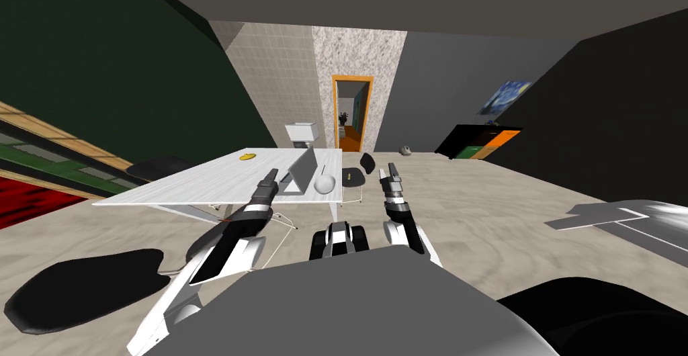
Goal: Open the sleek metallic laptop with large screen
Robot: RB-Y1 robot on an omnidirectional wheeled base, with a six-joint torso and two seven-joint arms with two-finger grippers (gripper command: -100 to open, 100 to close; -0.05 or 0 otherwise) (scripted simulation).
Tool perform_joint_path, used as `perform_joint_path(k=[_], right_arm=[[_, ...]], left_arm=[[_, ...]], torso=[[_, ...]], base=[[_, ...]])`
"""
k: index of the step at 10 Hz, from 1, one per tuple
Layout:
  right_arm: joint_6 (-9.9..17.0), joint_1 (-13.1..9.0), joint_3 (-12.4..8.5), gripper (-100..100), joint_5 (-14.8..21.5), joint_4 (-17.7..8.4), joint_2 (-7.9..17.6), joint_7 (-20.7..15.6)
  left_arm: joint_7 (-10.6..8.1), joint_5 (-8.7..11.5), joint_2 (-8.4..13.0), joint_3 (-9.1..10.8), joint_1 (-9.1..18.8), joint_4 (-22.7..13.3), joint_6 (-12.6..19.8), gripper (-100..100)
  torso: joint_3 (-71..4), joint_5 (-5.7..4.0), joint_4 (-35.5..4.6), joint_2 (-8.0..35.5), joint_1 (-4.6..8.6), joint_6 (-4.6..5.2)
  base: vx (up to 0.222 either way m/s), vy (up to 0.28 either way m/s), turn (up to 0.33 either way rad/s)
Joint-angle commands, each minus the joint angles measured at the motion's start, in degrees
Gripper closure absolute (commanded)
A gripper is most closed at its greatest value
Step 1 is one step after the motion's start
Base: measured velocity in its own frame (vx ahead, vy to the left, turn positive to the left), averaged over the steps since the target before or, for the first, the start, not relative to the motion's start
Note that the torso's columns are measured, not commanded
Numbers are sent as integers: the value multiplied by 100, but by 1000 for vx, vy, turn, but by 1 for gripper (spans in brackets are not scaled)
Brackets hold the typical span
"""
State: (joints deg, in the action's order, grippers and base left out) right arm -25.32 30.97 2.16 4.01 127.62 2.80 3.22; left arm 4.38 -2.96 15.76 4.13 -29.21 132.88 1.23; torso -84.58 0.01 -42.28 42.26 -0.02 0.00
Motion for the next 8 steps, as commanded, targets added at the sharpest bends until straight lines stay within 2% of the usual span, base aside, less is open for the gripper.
perform_joint_path(k=[1, 8], right_arm=[[0, 0, 0, 0, 0, 0, 0, 0], [0, 0, 0, 0, 0, 0, 0, 0]], left_arm=[[7, -40, 137, 20, -6, -3, 330, -100], [24, -148, 521, 68, -37, -7, 1148, -100]], torso=[[1, 0, 0, 2, 0, 0], [1, 0, -1, 2, -1, 0]], base=[[28, -38, -58], [30, -38, -49]])
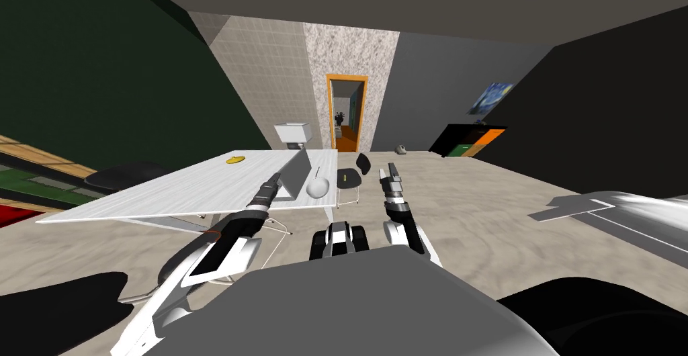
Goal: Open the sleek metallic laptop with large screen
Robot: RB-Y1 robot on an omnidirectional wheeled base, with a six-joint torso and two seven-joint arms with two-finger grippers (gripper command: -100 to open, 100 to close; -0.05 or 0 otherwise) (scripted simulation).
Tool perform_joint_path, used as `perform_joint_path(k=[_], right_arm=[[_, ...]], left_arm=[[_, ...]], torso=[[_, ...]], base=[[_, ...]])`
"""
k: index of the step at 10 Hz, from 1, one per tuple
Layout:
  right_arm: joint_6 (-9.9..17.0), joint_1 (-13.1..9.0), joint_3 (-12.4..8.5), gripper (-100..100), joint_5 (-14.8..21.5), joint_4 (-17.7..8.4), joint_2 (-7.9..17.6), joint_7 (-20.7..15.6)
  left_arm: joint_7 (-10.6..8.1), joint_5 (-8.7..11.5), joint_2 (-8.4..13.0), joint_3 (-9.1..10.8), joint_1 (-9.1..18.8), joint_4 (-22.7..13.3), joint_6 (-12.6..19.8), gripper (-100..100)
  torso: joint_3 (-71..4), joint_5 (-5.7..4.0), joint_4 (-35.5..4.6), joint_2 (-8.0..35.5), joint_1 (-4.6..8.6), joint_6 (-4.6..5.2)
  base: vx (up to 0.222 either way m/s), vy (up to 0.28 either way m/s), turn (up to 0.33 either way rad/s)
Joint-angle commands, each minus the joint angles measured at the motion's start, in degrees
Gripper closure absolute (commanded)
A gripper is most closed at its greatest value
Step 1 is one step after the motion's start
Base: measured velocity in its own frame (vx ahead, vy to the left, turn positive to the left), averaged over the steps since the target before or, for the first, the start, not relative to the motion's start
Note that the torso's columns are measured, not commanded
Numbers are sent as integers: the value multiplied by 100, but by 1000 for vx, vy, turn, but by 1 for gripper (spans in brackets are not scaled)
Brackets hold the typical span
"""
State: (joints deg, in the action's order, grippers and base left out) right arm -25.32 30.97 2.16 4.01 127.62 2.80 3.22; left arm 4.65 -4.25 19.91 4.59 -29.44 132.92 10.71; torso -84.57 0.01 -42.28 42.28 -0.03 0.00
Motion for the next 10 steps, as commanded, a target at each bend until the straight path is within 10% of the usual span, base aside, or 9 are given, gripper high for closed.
perform_joint_path(k=[1, 3, 4, 10], right_arm=[[0, 0, 0, 0, 0, 0, 0, 0], [0, 1, -1, 0, 0, 0, 1, 0], [0, 1, -1, 0, 0, 0, 0, 0], [0, 0, -2, 0, 0, 0, 2, 0]], left_arm=[[-1, -12, 62, 11, -17, 6, 114, -100], [-7, -3, 82, 26, -43, 97, 199, -100], [-9, -2, 84, 29, -45, 110, 218, 100], [-635, 621, -244, -75, -75, 299, 487, 100]], torso=[[0, -1, 0, 0, 4, 0], [-13, 1, 5, -25, -6, 0], [-7, 1, 4, -7, -3, 0], [-4, 23, 20, -12, -21, -6]], base=[[14, -17, -7], [98, 5, -12], [10, 1, 4], [8, 111, 22]])
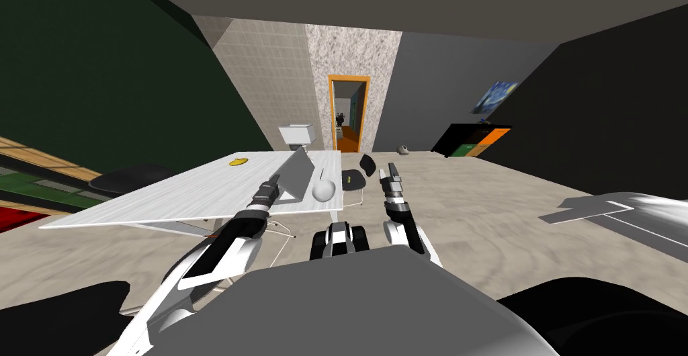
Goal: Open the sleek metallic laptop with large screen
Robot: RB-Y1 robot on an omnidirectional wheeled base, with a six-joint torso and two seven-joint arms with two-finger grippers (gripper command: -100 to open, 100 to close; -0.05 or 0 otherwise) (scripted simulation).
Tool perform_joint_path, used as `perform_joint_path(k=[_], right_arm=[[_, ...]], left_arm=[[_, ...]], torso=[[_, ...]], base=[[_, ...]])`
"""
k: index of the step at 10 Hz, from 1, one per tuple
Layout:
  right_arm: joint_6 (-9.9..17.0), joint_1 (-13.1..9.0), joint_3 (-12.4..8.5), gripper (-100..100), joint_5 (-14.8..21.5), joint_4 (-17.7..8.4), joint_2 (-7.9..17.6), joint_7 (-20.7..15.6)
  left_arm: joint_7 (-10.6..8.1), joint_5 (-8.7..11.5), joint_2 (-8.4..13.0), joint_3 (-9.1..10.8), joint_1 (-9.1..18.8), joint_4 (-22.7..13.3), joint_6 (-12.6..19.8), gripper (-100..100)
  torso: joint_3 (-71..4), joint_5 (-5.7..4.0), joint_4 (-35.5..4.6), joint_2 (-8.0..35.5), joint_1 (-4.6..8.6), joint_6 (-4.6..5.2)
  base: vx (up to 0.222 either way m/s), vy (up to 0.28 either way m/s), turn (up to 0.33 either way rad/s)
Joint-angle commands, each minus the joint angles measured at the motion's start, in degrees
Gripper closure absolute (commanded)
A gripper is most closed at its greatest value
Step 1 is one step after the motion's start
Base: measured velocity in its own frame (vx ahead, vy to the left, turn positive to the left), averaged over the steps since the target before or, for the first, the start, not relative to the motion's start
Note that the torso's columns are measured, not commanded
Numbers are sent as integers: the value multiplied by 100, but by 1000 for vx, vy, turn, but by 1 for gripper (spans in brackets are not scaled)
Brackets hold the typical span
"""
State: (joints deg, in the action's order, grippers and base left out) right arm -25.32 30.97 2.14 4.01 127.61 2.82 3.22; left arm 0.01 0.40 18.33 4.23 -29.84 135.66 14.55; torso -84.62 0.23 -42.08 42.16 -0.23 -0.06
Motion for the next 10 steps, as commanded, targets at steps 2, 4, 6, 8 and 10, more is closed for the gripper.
perform_joint_path(k=[2, 4, 6, 8, 10], right_arm=[[0, 0, 0, 0, 0, 0, 0, 0], [0, 0, 1, 0, 0, 0, -1, 0], [0, 0, 0, 0, 0, 0, 0, 0], [0, 0, 0, 0, 0, 0, 0, 0], [0, 0, 0, 0, 0, 0, 0, 0]], left_arm=[[-440, 423, -228, -83, -47, 107, 218, 100], [-517, 508, -311, -112, 13, -82, 146, 100], [-687, 676, -455, -166, 77, -246, 109, 100], [-942, 926, -671, -247, 174, -492, 54, 100], [-1196, 1177, -887, -327, 271, -738, -1, 100]], torso=[[2, -14, -12, 7, 17, 4], [3, -28, -23, 14, 42, 7], [10, -24, -29, 25, 14, 3], [12, -17, -23, 21, 14, 3], [11, -26, -28, 24, 28, 4]], base=[[6, 113, 30], [7, 72, 6], [-6, 135, -3], [-14, 147, 4], [-23, 138, 7]])
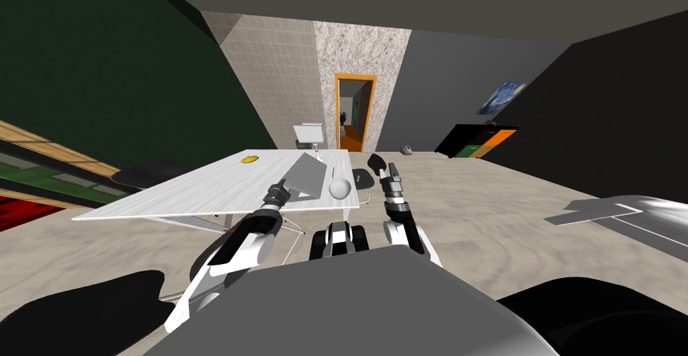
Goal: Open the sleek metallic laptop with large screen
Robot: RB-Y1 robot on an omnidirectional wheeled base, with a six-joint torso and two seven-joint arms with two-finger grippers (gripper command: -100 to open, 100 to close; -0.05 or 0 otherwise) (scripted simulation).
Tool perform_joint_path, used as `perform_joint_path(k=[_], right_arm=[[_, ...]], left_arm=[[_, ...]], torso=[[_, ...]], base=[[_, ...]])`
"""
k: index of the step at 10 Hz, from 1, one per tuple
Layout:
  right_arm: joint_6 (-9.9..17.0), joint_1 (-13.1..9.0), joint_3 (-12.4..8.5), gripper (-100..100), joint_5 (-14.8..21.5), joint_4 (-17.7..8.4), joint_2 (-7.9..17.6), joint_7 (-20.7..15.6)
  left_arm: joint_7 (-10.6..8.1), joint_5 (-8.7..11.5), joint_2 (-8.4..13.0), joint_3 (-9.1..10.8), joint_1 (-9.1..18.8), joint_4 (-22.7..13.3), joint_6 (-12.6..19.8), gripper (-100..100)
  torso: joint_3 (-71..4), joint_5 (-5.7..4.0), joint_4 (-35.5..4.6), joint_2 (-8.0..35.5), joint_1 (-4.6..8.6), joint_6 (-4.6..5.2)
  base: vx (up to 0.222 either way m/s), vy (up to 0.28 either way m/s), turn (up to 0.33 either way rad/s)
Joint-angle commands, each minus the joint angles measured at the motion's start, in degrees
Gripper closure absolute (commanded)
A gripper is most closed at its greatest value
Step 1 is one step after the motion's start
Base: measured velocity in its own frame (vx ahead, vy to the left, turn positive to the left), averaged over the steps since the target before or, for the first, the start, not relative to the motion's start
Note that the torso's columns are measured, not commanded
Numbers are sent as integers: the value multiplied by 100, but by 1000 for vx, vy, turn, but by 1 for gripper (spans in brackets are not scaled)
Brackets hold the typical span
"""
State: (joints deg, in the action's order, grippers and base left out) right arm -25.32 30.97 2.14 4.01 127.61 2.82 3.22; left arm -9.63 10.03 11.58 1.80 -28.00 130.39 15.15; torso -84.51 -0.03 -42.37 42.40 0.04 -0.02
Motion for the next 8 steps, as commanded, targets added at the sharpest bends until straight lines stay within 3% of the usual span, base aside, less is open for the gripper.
perform_joint_path(k=[1, 5, 6, 8], right_arm=[[0, 0, 0, 0, 0, 0, 0, 0], [0, 0, 1, 0, 0, 0, -1, 0], [0, 0, 1, 0, 0, 0, -1, 0], [0, 1, 2, 0, 0, 0, -2, 0]], left_arm=[[-121, 126, -118, -47, 65, -166, -47, 100], [-433, 459, -454, -213, 298, -871, -401, 100], [-396, 428, -372, -186, 131, -604, -279, -100], [-453, 484, -298, -144, -73, -259, -136, -100]], torso=[[-2, 1, 2, -4, -2, 1], [-3, 2, 0, -4, -13, 0], [-1, 2, 0, 0, -9, -1], [-14, -6, 11, -25, 23, 2]], base=[[-10, 69, -8], [-21, 83, -8], [2, 35, 3], [53, -24, 16]])
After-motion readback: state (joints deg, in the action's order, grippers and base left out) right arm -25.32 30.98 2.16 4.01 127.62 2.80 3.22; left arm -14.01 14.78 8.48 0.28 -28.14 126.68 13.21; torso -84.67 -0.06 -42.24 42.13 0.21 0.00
